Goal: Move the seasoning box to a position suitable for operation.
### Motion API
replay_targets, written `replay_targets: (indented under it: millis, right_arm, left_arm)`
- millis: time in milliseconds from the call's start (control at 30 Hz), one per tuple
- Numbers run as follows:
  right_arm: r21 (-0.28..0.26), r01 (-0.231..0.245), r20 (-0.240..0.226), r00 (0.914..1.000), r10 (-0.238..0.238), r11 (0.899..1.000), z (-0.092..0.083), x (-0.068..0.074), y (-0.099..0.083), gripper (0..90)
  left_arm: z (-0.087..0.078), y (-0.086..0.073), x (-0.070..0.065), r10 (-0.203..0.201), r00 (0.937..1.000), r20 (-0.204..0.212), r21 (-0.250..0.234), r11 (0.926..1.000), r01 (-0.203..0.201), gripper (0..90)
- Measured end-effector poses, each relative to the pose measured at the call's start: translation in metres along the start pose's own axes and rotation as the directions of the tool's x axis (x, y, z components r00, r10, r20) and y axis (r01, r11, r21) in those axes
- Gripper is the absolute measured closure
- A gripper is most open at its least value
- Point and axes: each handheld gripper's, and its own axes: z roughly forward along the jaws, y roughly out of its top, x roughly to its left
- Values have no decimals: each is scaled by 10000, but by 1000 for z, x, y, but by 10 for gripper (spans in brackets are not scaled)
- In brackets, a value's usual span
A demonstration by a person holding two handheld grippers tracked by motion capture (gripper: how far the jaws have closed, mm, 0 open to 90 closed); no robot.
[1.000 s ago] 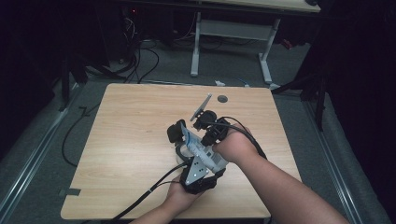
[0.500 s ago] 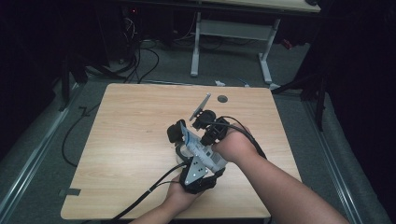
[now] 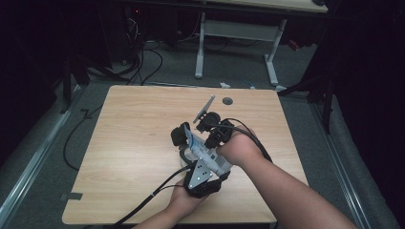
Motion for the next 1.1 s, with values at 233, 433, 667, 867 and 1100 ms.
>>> replay_targets:
  millis: [233,433,667,867,1100]
  right_arm:
    - [-33,36,-28,10000,-36,10000,0,0,1,900]
    - [-33,20,-41,10000,-20,10000,0,0,1,900]
    - [-32,48,-55,10000,-48,10000,-1,0,2,900]
    - [-21,72,-28,10000,-72,10000,-1,1,2,900]
    - [-56,81,-15,10000,-81,10000,-2,1,2,900]
  left_arm:
    - [0,1,1,-38,10000,-5,-58,10000,38,555]
    - [0,1,1,-48,10000,-4,-76,10000,48,555]
    - [-1,1,0,-30,10000,-11,-111,9999,30,556]
    - [-1,2,0,-22,10000,-9,-105,9999,22,557]
    - [-1,2,1,-9,10000,-26,-136,9999,8,557]
